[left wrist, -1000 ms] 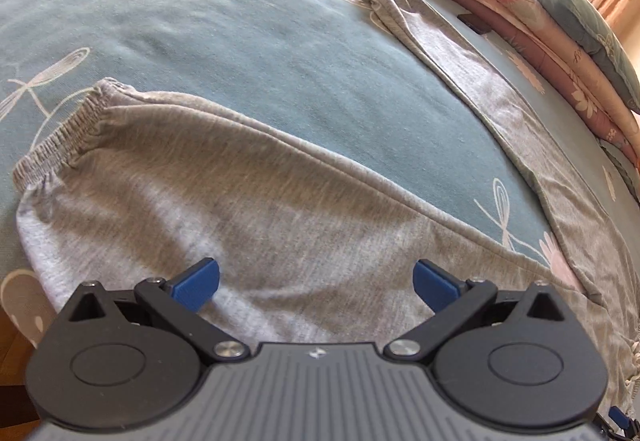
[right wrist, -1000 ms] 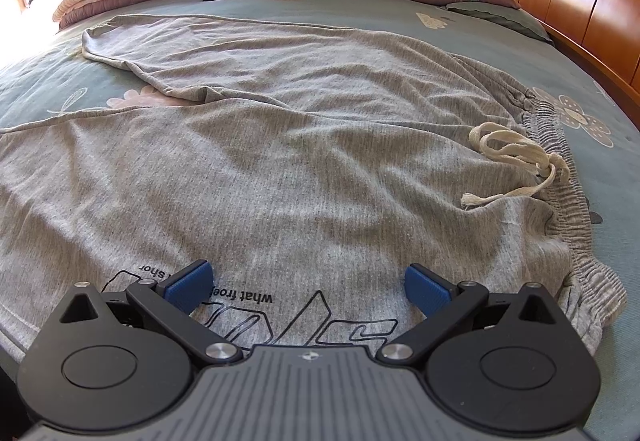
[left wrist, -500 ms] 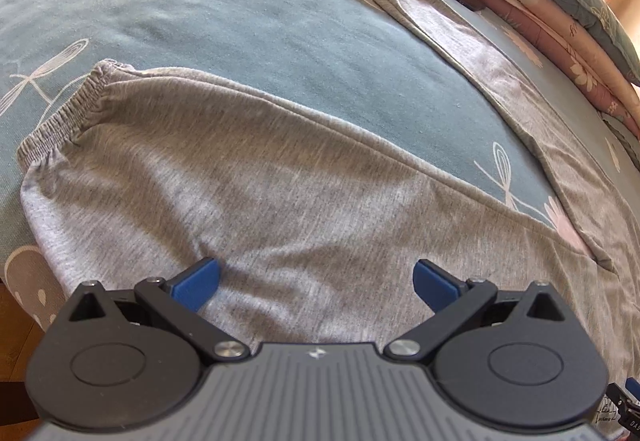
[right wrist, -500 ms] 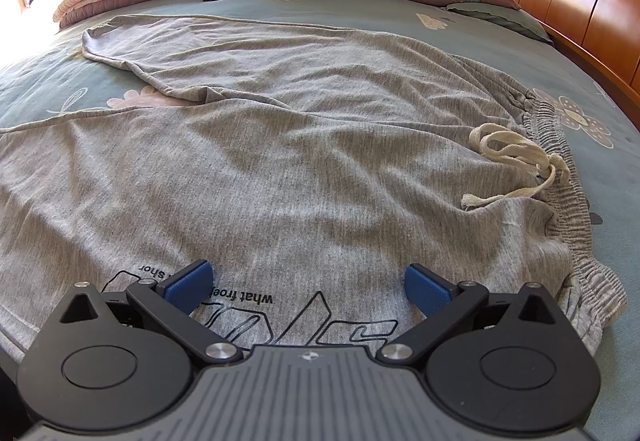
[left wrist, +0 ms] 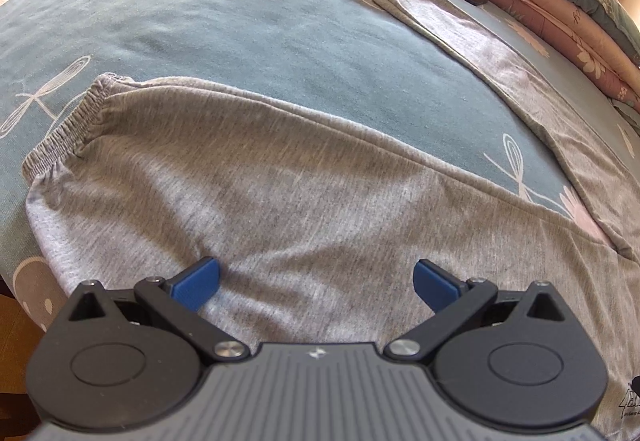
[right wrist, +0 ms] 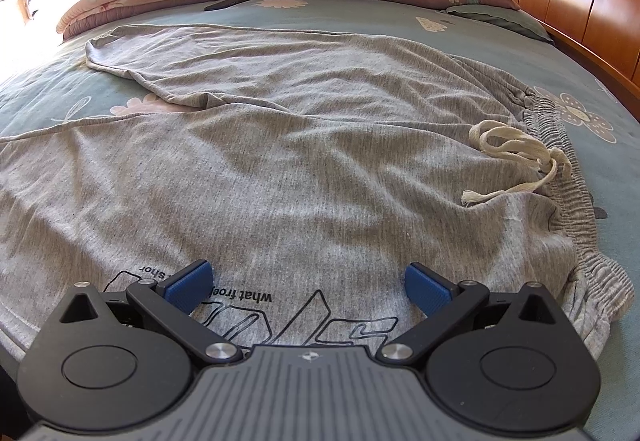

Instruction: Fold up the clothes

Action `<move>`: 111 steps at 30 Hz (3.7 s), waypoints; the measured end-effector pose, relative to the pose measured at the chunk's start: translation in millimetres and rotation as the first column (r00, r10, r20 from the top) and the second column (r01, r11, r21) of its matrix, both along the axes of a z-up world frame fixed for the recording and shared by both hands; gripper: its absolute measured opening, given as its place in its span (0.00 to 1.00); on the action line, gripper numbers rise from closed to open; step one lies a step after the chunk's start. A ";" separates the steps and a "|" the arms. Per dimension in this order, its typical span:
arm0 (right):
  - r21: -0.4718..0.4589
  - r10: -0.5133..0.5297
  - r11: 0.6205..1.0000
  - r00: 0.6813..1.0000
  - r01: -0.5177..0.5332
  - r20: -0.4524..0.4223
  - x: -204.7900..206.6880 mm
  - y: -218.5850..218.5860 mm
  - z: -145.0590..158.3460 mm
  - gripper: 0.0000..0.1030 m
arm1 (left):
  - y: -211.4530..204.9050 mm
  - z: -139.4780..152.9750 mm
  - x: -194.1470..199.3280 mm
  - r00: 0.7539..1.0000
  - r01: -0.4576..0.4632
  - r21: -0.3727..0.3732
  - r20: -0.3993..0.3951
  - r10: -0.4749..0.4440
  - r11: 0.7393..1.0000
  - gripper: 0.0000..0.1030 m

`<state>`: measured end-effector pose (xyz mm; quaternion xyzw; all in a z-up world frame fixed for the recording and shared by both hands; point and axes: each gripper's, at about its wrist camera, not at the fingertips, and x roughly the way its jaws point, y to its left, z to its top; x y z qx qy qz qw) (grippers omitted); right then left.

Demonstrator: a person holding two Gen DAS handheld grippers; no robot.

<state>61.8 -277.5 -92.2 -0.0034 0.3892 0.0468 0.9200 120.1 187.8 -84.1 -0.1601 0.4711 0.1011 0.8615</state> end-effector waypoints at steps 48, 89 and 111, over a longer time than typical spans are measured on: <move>-0.033 -0.232 0.973 0.971 0.230 -0.057 7.6 18.6 1.6 1.00 | 33.4 -5.1 -27.1 0.952 0.265 -0.110 0.186 -0.243 0.958 0.99; 0.532 0.481 0.764 0.872 -0.364 -0.093 295.1 193.1 46.4 1.00 | 41.1 -12.3 -35.2 0.949 0.177 -0.177 0.291 -0.120 0.968 0.99; 0.507 0.497 0.780 0.855 -0.367 -0.146 303.3 224.1 16.1 1.00 | 40.5 -11.9 -37.9 0.948 0.172 -0.182 0.298 -0.113 0.968 0.99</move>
